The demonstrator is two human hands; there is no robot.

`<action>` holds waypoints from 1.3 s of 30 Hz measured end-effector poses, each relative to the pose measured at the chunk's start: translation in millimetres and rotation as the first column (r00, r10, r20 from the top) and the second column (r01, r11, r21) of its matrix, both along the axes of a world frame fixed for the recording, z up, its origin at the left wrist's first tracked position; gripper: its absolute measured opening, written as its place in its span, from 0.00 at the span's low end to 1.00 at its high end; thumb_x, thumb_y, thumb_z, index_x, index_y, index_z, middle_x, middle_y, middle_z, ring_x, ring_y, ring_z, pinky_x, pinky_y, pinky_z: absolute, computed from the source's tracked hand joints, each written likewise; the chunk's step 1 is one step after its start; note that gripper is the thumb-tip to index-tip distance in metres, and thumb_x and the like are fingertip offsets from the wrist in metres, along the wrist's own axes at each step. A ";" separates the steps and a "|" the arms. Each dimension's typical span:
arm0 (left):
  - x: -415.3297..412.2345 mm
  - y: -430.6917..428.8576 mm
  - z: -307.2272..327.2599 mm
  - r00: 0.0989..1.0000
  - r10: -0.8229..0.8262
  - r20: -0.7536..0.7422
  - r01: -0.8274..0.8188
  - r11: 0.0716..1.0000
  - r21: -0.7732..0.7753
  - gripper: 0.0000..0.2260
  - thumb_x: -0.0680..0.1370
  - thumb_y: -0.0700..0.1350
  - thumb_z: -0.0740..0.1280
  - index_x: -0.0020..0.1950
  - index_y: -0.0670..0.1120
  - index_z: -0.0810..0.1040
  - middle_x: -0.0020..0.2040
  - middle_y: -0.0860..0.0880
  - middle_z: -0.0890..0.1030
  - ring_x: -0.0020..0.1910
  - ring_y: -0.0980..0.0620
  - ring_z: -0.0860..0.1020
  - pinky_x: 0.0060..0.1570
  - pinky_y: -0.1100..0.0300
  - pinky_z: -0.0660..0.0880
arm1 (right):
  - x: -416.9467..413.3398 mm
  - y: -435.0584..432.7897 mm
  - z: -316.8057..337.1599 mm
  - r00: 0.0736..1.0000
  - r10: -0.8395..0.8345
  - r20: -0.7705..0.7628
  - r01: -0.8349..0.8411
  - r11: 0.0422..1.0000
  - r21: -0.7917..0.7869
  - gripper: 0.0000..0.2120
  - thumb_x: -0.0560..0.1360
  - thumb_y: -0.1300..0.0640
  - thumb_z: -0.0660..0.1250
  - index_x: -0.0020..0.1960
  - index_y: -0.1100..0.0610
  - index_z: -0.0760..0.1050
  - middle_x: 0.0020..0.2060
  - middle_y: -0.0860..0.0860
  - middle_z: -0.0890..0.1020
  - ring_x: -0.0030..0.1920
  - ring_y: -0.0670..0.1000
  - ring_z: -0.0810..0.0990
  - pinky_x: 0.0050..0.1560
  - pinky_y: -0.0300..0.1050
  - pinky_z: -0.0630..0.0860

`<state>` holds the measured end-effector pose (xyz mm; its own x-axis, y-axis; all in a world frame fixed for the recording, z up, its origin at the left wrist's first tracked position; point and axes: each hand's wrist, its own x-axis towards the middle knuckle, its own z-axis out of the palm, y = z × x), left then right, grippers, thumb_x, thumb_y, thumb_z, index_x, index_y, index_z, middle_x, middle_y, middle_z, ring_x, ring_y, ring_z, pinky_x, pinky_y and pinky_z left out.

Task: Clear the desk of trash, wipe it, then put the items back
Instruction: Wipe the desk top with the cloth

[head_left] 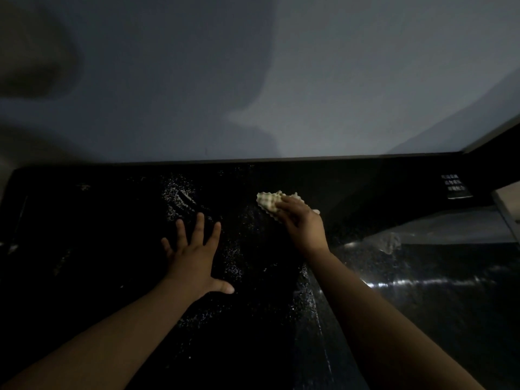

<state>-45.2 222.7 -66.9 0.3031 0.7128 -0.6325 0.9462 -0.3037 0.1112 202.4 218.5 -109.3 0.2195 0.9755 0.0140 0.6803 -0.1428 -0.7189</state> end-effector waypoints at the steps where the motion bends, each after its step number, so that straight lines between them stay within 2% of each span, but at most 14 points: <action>1: 0.1 0.0 -0.1 1.000 0.000 -0.002 0.000 1.000 0.000 0.59 0.62 0.73 0.69 0.76 0.55 0.31 0.73 0.45 0.25 0.72 0.32 0.30 0.70 0.31 0.43 | -0.4 -2.9 -0.6 1.000 -0.003 0.006 0.003 1.000 0.004 0.12 0.75 0.56 0.70 0.58 0.51 0.81 0.63 0.50 0.78 0.66 0.50 0.73 0.69 0.49 0.69; 7: 0.2 0.6 -1.9 1.000 0.002 -0.005 -0.002 1.000 0.001 0.60 0.62 0.72 0.70 0.76 0.55 0.31 0.73 0.45 0.24 0.72 0.33 0.29 0.70 0.31 0.43 | -2.5 -17.3 -3.0 1.000 -0.018 -0.021 0.018 1.000 0.003 0.12 0.75 0.56 0.69 0.58 0.51 0.81 0.63 0.50 0.78 0.67 0.50 0.73 0.68 0.52 0.69; 16: -1.7 -2.1 0.2 1.000 0.015 0.022 -0.015 0.999 0.030 0.60 0.61 0.72 0.70 0.76 0.56 0.33 0.74 0.46 0.26 0.73 0.34 0.30 0.71 0.32 0.43 | -7.1 -48.8 -0.5 1.000 -0.025 -0.017 0.025 1.000 0.002 0.12 0.76 0.56 0.69 0.59 0.50 0.80 0.64 0.48 0.78 0.67 0.47 0.73 0.69 0.47 0.68; 20: -2.6 -13.4 3.9 0.997 0.002 0.082 -0.010 0.996 0.094 0.54 0.66 0.71 0.68 0.78 0.54 0.37 0.76 0.47 0.30 0.75 0.36 0.33 0.73 0.36 0.43 | -9.5 -66.5 -0.7 0.999 -0.039 -0.026 0.039 0.999 -0.009 0.12 0.76 0.56 0.69 0.59 0.50 0.80 0.64 0.47 0.78 0.67 0.46 0.72 0.70 0.47 0.68; 23: -5.2 -30.9 8.6 0.990 -0.085 0.111 0.071 0.989 0.128 0.49 0.70 0.70 0.64 0.78 0.52 0.39 0.77 0.47 0.31 0.75 0.39 0.33 0.73 0.38 0.42 | -11.3 -79.8 0.2 0.998 -0.046 -0.035 0.045 0.999 -0.017 0.12 0.76 0.56 0.69 0.59 0.50 0.80 0.64 0.47 0.78 0.67 0.46 0.72 0.70 0.47 0.68; 30: -11.1 -75.1 13.2 0.972 -0.218 0.085 0.217 0.976 0.013 0.51 0.69 0.70 0.65 0.78 0.53 0.36 0.76 0.49 0.29 0.74 0.39 0.30 0.73 0.38 0.40 | -18.3 -105.5 4.8 0.997 -0.071 -0.038 0.070 0.997 -0.020 0.12 0.75 0.56 0.70 0.59 0.51 0.80 0.64 0.48 0.77 0.67 0.46 0.72 0.70 0.44 0.66; 39: -15.4 -108.2 9.4 0.970 -0.244 0.006 0.244 0.970 -0.022 0.56 0.66 0.69 0.70 0.77 0.53 0.33 0.74 0.46 0.25 0.73 0.36 0.29 0.71 0.36 0.40 | -25.2 -136.3 2.7 0.995 -0.100 -0.003 0.100 0.995 -0.026 0.12 0.75 0.56 0.70 0.58 0.49 0.80 0.64 0.46 0.78 0.67 0.46 0.72 0.69 0.43 0.67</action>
